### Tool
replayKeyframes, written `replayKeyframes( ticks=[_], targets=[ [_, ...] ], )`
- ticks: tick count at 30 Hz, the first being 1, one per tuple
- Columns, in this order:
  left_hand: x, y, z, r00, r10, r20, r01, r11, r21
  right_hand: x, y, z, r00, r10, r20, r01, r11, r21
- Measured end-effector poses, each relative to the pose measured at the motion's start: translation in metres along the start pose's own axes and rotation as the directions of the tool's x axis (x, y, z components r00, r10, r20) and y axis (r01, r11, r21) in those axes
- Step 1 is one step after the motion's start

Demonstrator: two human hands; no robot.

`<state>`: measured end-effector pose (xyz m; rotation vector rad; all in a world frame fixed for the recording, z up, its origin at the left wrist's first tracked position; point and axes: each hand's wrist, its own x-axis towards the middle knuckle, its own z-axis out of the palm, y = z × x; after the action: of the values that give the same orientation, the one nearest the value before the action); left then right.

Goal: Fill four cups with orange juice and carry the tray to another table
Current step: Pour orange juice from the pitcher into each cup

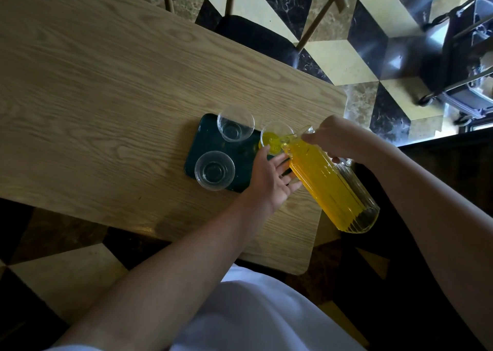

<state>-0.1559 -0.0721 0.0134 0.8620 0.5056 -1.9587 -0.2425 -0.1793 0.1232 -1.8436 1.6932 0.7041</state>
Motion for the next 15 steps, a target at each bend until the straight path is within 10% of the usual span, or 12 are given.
replayKeyframes(
  ticks=[7, 15],
  targets=[
    [0.002, 0.0, -0.005, 1.0, -0.004, 0.021, 0.005, 1.0, -0.029, 0.005, -0.002, 0.005, 0.993, 0.108, 0.039, -0.115, 0.964, 0.24],
    [-0.003, -0.001, -0.007, 1.0, -0.004, 0.026, 0.005, 0.999, -0.041, 0.011, 0.001, 0.007, 0.995, 0.084, 0.045, -0.089, 0.989, 0.121]
  ],
)
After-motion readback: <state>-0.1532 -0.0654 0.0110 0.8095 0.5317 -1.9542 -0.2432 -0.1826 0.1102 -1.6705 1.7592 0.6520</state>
